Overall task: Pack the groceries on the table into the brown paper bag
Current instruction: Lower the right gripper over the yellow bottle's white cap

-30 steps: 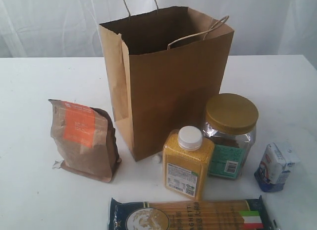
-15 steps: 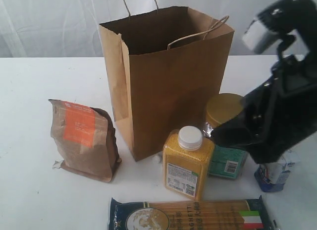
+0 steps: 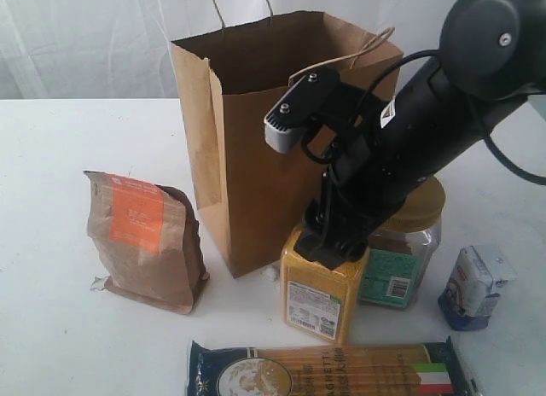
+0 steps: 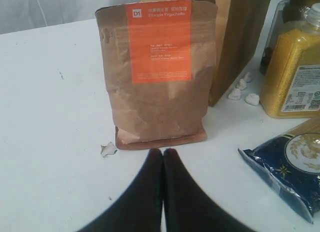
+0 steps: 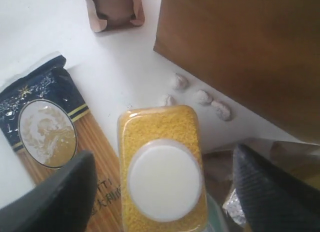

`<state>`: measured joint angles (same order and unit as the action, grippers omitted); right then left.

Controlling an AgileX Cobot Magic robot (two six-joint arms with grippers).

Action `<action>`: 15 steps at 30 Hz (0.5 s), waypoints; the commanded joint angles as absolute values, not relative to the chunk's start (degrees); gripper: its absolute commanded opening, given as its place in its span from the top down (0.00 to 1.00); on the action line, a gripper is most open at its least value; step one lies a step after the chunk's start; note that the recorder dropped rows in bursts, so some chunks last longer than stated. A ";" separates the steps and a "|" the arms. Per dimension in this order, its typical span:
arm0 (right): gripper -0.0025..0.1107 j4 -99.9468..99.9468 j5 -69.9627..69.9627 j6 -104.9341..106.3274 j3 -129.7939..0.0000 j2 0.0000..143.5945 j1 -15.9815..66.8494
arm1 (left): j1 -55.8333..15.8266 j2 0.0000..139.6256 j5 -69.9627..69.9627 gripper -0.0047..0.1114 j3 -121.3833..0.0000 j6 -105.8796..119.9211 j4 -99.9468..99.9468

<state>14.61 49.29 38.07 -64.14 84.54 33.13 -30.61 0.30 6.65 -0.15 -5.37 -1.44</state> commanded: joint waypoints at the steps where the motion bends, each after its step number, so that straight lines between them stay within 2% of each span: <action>1: 0.36 13.15 49.15 38.80 -64.67 86.51 33.28 | -30.35 0.00 6.70 0.96 0.00 -5.50 -1.73; 15: 0.36 13.37 52.62 38.80 -64.56 92.26 33.28 | -30.35 0.00 6.70 0.96 0.00 -5.17 -1.73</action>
